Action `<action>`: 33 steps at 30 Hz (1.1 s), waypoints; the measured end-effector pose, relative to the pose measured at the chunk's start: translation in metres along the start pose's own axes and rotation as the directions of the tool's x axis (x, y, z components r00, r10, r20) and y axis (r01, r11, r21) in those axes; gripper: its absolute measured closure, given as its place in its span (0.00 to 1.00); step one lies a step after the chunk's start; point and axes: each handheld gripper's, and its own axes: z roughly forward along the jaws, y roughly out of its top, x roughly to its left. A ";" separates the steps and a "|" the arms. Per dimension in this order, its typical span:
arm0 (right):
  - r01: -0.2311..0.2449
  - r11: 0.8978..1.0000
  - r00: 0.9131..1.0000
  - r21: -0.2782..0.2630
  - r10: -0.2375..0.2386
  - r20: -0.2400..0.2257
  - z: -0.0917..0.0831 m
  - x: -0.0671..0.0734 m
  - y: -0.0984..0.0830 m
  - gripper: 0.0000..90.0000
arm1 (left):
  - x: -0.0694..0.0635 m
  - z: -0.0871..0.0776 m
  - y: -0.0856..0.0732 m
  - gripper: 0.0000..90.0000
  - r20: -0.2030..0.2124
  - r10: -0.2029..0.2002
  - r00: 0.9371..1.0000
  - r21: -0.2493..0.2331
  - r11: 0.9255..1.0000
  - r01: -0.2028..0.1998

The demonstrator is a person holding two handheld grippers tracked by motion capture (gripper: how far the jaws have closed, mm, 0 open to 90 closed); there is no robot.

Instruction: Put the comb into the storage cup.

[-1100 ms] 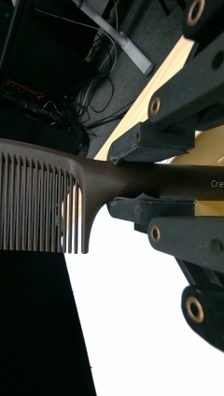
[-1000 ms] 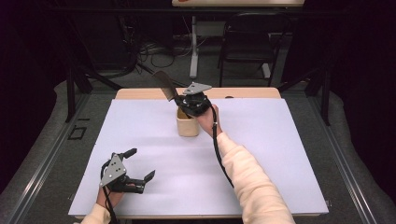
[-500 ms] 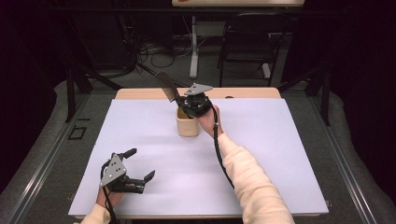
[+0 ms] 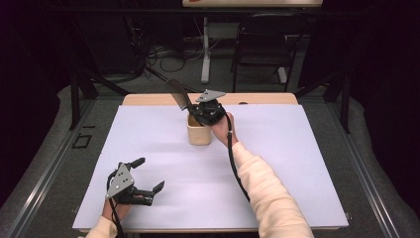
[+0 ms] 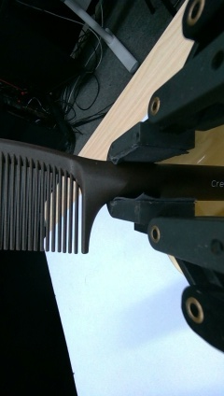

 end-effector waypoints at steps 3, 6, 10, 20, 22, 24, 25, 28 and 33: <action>-0.001 1.000 1.000 0.011 0.001 0.003 0.000 0.000 -0.001 0.80 | 0.000 0.000 0.000 0.00 0.001 0.000 1.000 0.000 1.000 0.000; -0.005 1.000 1.000 0.011 0.005 0.003 0.000 -0.001 -0.002 0.80 | 0.000 0.000 0.000 0.00 0.002 0.001 1.000 0.001 1.000 -0.001; 0.005 1.000 1.000 0.025 -0.005 0.001 0.000 0.000 -0.004 0.80 | 0.000 0.000 0.000 0.00 0.002 0.001 1.000 0.000 1.000 -0.001; 0.008 0.999 1.000 0.041 -0.008 0.002 0.001 0.002 -0.007 0.80 | 0.000 0.000 0.000 0.00 -0.001 -0.002 1.000 -0.003 1.000 0.002; 0.012 0.999 1.000 0.043 -0.013 0.003 0.000 0.003 -0.007 0.80 | 0.000 0.000 0.000 0.00 0.000 -0.001 1.000 -0.002 1.000 0.001; 0.024 0.999 1.000 0.045 -0.025 0.017 0.000 0.005 -0.007 0.79 | 0.000 0.000 0.000 0.00 -0.001 -0.001 1.000 -0.002 1.000 0.001; 0.033 0.998 0.999 0.047 -0.034 0.029 -0.001 0.006 -0.007 0.79 | 0.000 0.000 0.000 0.00 -0.003 -0.001 1.000 -0.003 1.000 0.001; 0.050 0.997 0.998 0.060 -0.052 0.046 -0.003 0.008 -0.007 0.75 | 0.000 0.000 0.000 0.00 -0.003 -0.002 1.000 -0.003 1.000 0.002; 0.023 0.997 0.998 0.071 -0.026 0.048 -0.011 0.005 -0.005 0.53 | 0.000 0.000 0.000 0.00 -0.002 -0.003 1.000 -0.002 1.000 0.003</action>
